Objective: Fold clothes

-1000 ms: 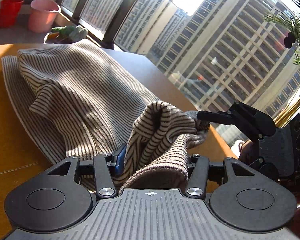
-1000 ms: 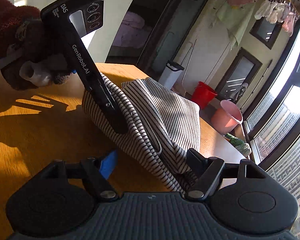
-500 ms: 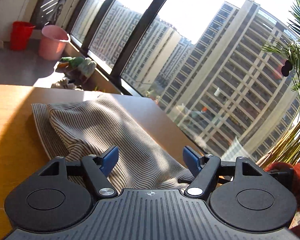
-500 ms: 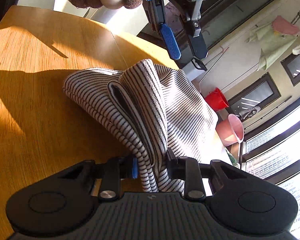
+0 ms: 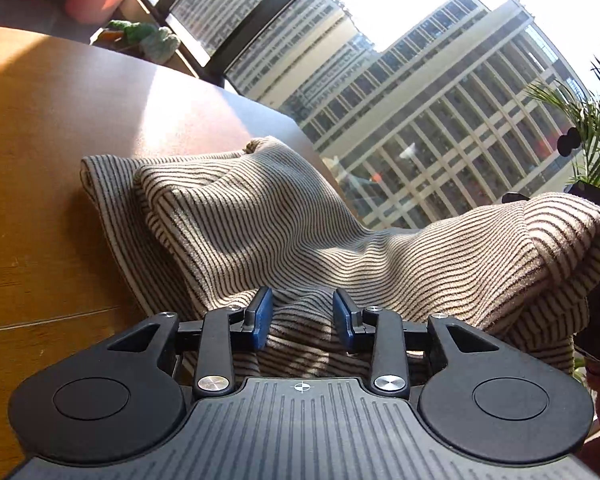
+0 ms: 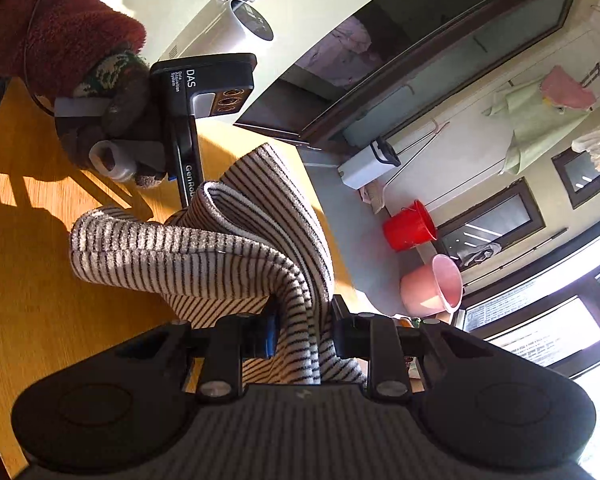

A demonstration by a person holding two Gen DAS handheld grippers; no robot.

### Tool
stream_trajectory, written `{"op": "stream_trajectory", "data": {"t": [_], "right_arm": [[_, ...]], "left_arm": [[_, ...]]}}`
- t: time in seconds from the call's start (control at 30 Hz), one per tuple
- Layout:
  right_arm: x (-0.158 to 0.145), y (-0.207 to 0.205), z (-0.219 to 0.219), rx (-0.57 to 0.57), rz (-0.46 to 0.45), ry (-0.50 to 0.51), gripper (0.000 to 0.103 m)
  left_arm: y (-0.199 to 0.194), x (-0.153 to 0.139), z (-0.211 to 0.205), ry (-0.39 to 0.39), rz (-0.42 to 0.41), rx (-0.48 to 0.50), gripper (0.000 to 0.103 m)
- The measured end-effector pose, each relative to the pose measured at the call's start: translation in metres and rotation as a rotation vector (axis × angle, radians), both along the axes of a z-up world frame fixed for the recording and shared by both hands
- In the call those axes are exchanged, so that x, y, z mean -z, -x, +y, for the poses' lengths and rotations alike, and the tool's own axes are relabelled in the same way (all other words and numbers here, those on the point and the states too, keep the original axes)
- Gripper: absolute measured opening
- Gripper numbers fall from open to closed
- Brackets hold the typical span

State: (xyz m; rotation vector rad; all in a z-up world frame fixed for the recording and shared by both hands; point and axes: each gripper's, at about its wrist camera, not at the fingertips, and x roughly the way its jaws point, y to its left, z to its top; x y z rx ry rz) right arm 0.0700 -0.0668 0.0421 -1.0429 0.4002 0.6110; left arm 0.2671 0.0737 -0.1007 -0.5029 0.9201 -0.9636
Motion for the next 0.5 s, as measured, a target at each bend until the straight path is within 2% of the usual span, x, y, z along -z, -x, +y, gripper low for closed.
{"op": "stream_trajectory", "data": {"t": [0.17, 0.27, 0.3, 0.37, 0.4, 0.43, 0.47, 0.5], "right_arm": [[0.017, -0.084, 0.015, 0.048, 0.154, -0.077, 0.026], [0.040, -0.131, 0.014, 0.109, 0.246, -0.119, 0.028], [0.048, -0.144, 0.013, 0.136, 0.268, -0.132, 0.030], [0.056, -0.167, 0.000, 0.198, 0.330, -0.229, 0.034], [0.058, -0.175, -0.009, 0.217, 0.365, -0.283, 0.036], [0.060, -0.183, -0.017, 0.236, 0.400, -0.336, 0.037], [0.061, -0.191, -0.026, 0.254, 0.436, -0.389, 0.040], [0.063, -0.193, -0.034, 0.269, 0.452, -0.425, 0.044]], "left_arm": [[-0.014, 0.014, 0.009, 0.071, 0.049, 0.000, 0.037], [0.000, 0.009, 0.024, 0.055, 0.013, -0.039, 0.042], [0.003, 0.006, 0.028, 0.033, -0.011, -0.054, 0.044], [0.009, -0.001, 0.035, -0.012, -0.058, -0.085, 0.058], [0.015, -0.008, 0.036, -0.077, -0.105, -0.105, 0.078], [0.021, -0.016, 0.035, -0.162, -0.163, -0.128, 0.083], [0.029, -0.024, 0.033, -0.232, -0.222, -0.140, 0.083], [0.037, -0.031, 0.032, -0.269, -0.268, -0.145, 0.083]]}}
